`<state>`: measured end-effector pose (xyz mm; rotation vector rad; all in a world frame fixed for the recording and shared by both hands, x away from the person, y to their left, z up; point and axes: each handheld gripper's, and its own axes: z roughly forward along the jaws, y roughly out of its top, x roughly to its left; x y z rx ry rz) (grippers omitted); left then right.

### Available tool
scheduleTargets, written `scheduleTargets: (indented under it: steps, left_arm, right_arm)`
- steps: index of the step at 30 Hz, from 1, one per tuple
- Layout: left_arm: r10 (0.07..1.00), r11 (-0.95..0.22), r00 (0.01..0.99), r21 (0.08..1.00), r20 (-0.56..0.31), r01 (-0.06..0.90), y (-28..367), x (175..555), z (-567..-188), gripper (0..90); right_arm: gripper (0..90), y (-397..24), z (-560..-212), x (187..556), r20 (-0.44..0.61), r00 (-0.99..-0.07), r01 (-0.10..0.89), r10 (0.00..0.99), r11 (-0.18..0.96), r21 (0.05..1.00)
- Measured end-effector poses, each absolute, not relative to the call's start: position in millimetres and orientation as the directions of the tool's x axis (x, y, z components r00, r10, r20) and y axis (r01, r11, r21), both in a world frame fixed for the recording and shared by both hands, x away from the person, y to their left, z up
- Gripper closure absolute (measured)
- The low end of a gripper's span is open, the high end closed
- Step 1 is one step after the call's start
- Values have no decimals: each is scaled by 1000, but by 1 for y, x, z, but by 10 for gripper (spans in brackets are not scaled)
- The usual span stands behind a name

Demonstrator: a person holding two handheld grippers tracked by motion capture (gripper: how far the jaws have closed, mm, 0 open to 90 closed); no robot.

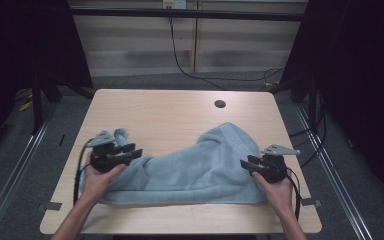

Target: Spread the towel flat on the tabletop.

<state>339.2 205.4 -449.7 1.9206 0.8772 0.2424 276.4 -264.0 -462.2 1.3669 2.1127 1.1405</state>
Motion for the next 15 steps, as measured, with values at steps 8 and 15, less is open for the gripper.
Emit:
scheduleTargets:
  steps: [8,15]
  left_arm:
    - [668,-430,734,741,-122,515,196,339,-490,588]
    - [624,-462,767,719,-153,519,207,306,-489,566]
  right_arm:
    - [570,-270,-499,293,96,-395,697,914,230,679]
    - [543,-274,-501,302,73,-392,684,917,238,690]
